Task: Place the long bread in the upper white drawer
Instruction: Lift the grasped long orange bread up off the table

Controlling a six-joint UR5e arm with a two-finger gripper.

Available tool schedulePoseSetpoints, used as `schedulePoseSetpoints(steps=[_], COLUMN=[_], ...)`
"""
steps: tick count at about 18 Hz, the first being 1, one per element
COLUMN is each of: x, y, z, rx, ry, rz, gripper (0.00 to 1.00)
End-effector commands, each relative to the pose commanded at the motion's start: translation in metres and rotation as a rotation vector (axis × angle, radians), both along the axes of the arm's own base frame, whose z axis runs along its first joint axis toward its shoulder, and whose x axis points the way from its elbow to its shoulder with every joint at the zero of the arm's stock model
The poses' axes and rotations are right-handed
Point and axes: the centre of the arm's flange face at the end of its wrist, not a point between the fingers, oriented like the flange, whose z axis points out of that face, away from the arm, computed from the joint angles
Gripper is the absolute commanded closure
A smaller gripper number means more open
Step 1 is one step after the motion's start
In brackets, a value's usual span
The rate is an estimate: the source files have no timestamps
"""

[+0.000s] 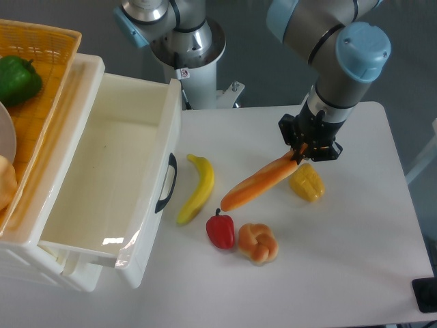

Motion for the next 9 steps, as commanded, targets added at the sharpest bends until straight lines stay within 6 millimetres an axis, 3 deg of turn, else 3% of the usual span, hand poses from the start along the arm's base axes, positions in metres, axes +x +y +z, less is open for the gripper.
schedulePoseSetpoints(steps=[2, 9], x=[0.0019, -0.0008], y=[-0.0002, -0.0005], z=[-0.0061, 0.0002], rx=[-0.008, -0.008], ry=[-0.01, 0.001], rz=[-0.002, 0.003], gripper=[1.0, 1.0])
